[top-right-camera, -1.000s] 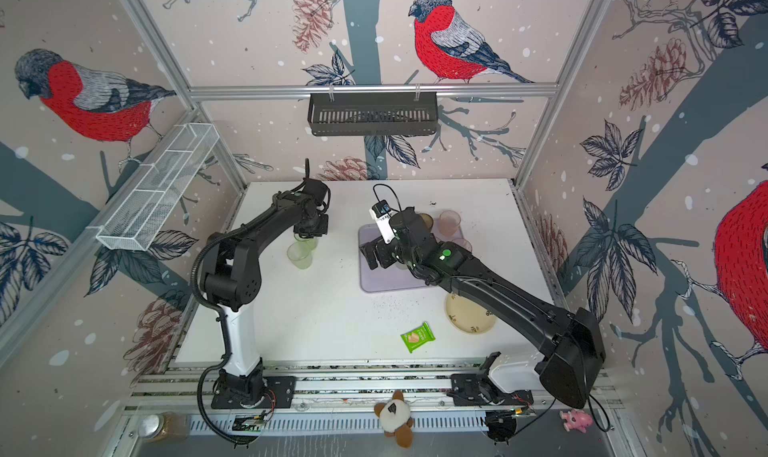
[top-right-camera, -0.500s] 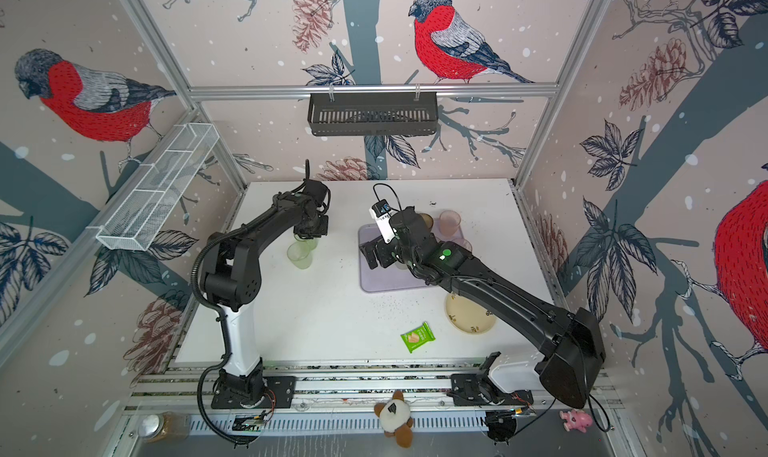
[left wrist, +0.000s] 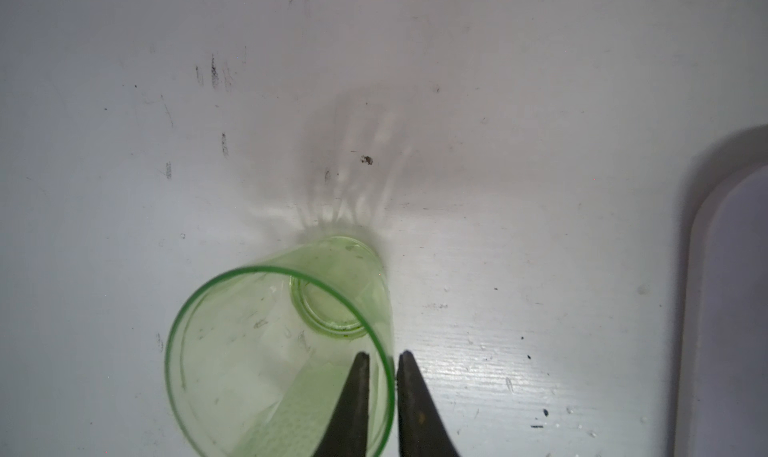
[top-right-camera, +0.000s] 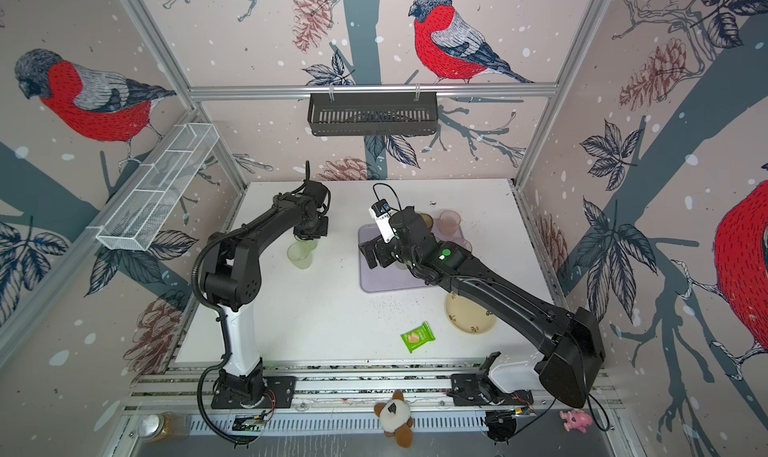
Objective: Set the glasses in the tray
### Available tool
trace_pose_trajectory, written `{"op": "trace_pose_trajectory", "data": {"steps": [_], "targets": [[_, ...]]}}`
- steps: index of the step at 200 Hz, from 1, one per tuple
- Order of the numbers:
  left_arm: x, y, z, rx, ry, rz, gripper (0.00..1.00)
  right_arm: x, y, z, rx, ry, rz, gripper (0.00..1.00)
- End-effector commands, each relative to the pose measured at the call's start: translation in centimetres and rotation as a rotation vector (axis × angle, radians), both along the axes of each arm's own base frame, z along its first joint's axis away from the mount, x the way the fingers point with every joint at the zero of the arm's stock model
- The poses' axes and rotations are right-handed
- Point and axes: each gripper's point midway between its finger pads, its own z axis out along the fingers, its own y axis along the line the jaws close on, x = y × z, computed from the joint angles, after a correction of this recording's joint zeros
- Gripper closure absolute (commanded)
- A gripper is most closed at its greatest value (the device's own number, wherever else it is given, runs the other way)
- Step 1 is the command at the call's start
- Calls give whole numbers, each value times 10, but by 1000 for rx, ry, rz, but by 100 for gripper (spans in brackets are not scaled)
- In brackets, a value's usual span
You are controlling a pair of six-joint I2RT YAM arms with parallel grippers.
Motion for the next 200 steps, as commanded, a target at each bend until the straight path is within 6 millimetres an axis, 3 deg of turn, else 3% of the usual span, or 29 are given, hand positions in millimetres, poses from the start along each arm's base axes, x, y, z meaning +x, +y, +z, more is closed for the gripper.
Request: {"op": "trace_pose_trajectory", "data": {"steps": [1, 200], "targets": [[2, 2, 5, 12, -18, -4, 85, 1, 6, 6, 18, -23, 22, 1], [6, 6, 15, 47, -31, -21, 95, 2, 5, 3, 8, -20, 12, 1]]}}
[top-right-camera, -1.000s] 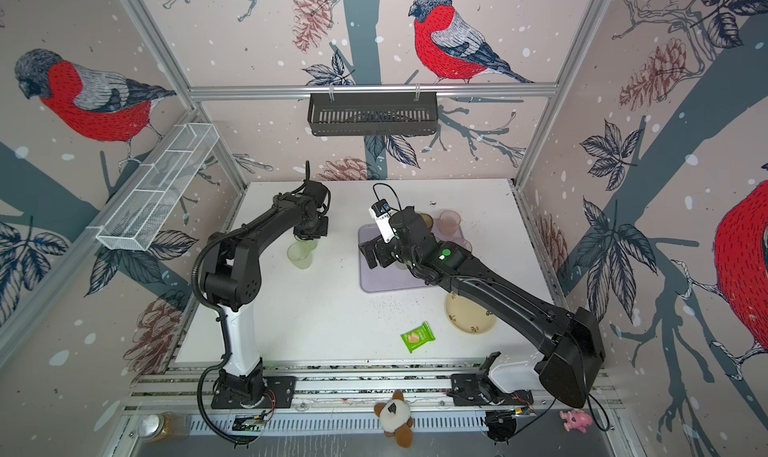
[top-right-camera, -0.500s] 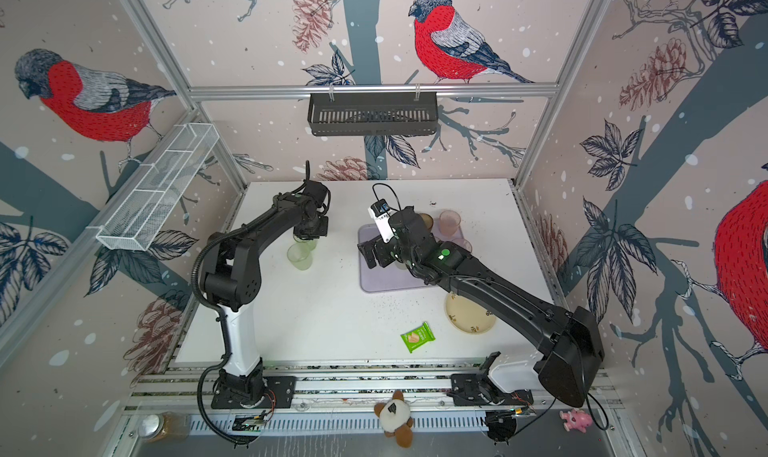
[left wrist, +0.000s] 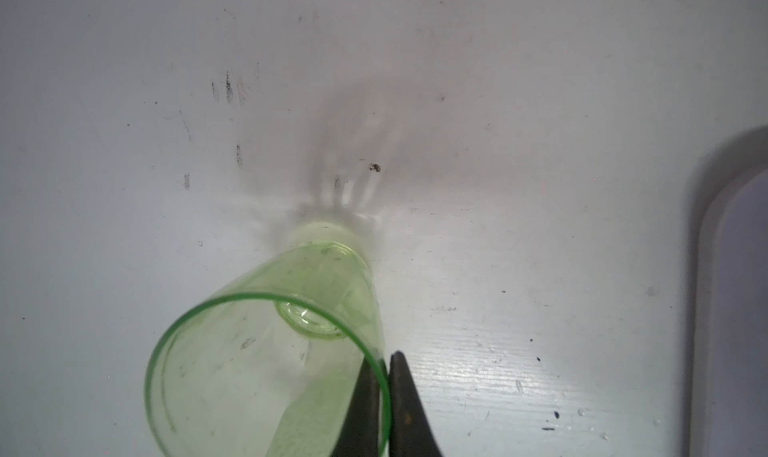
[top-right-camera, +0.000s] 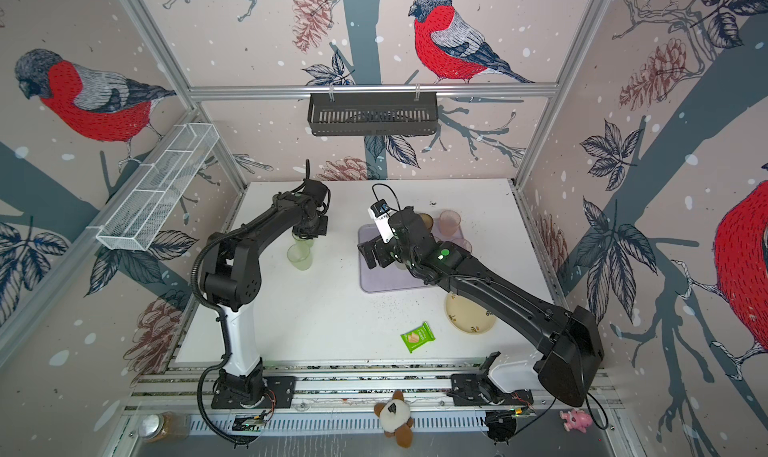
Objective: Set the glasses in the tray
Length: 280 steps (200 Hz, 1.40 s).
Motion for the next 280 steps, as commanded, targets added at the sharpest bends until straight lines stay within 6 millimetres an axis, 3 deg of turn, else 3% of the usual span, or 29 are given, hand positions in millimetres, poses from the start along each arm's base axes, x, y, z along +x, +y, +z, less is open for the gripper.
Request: {"op": "trace_pose_trajectory", "data": {"steps": [1, 72, 151, 203, 280], "targets": [[3, 3, 10, 17, -21, 2, 95, 2, 2, 6, 8, -23, 6, 1], [9, -11, 43, -21, -57, -37, 96, 4, 3, 7, 5, -25, -2, 0], [7, -50, 78, -27, -94, -114, 97, 4, 3, 6, 11, -25, -7, 0], [6, -83, 91, -67, -93, -172, 97, 3, -1, 7, 11, -30, -16, 0], [-4, -125, 91, -146, -71, -228, 97, 2, -4, 5, 7, -28, -24, 0]]}}
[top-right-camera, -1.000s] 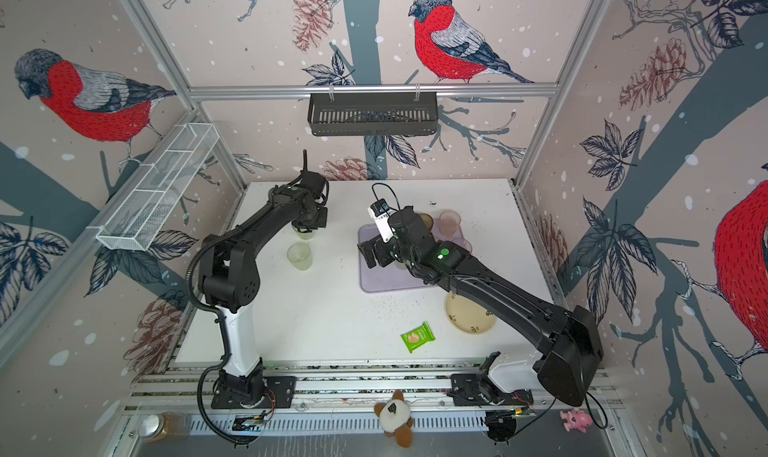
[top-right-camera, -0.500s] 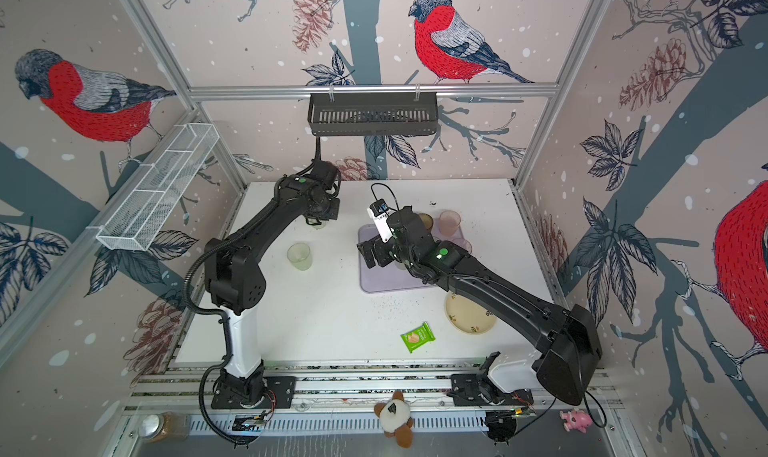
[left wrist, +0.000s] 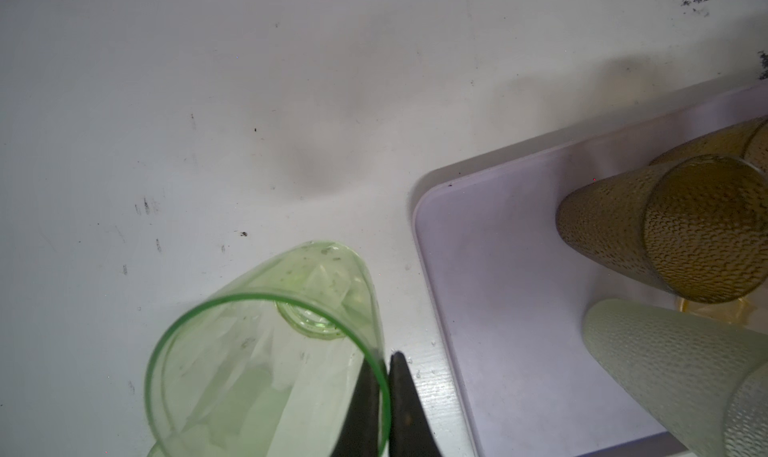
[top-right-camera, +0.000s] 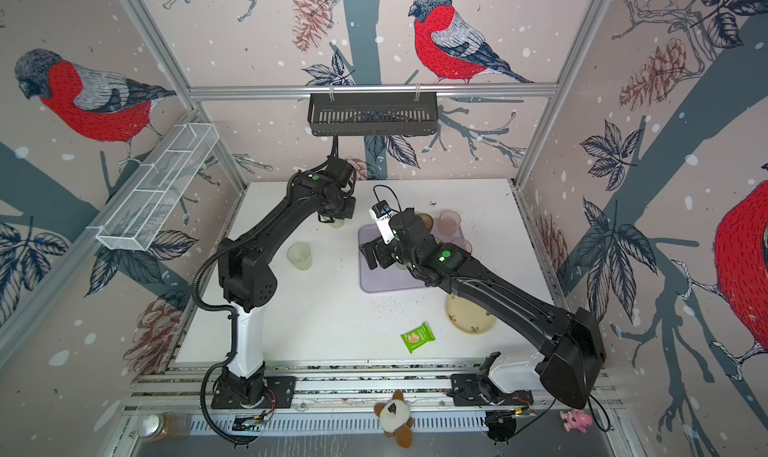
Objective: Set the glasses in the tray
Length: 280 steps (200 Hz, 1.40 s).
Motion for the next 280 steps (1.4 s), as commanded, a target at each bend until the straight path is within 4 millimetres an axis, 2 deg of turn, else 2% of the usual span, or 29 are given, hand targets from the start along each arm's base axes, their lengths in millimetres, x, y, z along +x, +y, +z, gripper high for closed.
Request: {"op": "trace_pose_trajectory", "data": {"steps": [1, 54, 135, 245, 280], "targets": [[-8, -8, -2, -15, 30, -6, 97, 2, -1, 6, 11, -23, -9, 1], [-14, -30, -5, -40, 41, -41, 97, 1, -3, 7, 15, -23, -16, 1], [-13, -62, -12, -75, 59, -87, 98, 1, -6, 6, 17, -22, -32, 1], [-14, -82, -37, -79, 97, -116, 98, 4, -6, 6, 5, -29, -31, 0], [-13, -83, -42, -77, 101, -113, 98, 7, -5, 4, 3, -26, -29, 0]]}}
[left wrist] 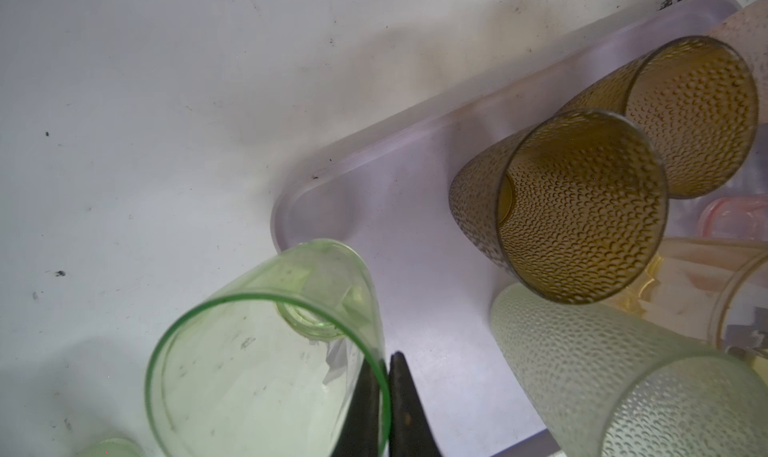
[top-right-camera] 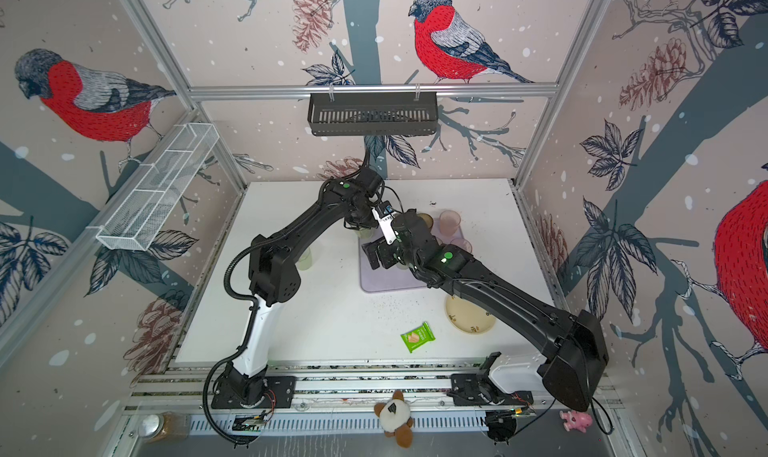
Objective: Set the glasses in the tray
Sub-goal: 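Carry the small bright green cup with the left gripper over the tray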
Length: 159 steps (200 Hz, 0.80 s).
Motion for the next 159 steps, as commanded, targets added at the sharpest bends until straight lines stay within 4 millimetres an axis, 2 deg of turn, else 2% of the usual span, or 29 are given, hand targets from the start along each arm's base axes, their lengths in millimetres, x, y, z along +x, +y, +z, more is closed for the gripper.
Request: {"op": "trace_pose_trajectory", "data": {"steps": [1, 159], "targets": [[0, -1, 0, -6, 6, 3, 98, 4, 3, 6, 11, -20, 3, 0], [4, -8, -15, -13, 19, -6, 98, 9, -3, 7, 8, -19, -14, 0]]}}
